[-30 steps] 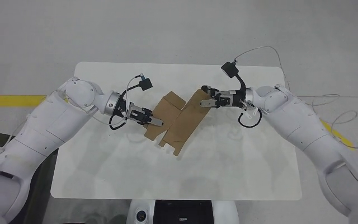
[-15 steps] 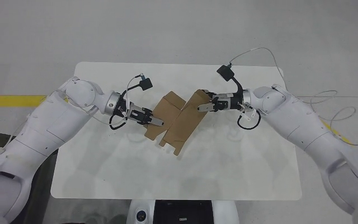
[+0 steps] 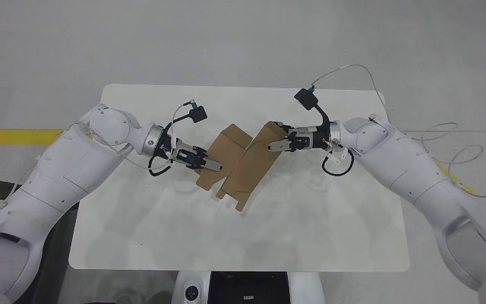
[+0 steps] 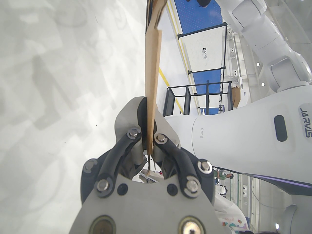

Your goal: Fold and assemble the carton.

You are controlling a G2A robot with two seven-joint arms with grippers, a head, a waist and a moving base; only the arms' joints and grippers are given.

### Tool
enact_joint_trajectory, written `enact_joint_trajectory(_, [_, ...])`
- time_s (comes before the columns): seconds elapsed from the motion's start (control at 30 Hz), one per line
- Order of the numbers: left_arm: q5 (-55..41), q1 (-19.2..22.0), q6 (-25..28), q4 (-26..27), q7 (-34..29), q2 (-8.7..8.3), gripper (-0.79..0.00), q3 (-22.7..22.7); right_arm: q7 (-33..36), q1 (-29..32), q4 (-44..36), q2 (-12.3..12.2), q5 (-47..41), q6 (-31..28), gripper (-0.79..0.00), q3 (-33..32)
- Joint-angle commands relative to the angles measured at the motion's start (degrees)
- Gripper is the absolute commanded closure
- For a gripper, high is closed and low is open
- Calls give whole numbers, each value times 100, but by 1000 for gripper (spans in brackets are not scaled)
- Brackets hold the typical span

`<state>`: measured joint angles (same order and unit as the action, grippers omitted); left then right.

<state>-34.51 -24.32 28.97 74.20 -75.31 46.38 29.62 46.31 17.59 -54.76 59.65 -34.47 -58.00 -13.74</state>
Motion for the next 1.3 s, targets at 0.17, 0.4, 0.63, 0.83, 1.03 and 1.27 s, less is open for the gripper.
enact_joint_trajectory(0.17, [149, 40, 42, -322, 82, -15, 0, 77, 0, -49, -19, -34, -94, 0, -785, 18])
enact_joint_trajectory(0.4, [173, 14, 107, -384, 107, 18, 0, 148, -1, -55, 21, -166, -505, 0, -785, -17])
enact_joint_trajectory(0.63, [191, -21, 79, -353, 191, 20, 0, 156, -1, -28, 158, -165, -481, 0, -785, 83])
enact_joint_trajectory(0.83, [334, -194, -49, -96, 323, -11, 0, 333, 17, -40, 182, -75, -646, 18, -785, 323])
enact_joint_trajectory(1.03, [367, -313, -124, 62, 297, -14, 0, 485, 0, -38, 158, 11, -661, 1, -785, 400])
enact_joint_trajectory(1.27, [460, -409, -193, 108, 283, 9, 0, 616, 48, -25, 145, 54, -708, 49, -286, 400])
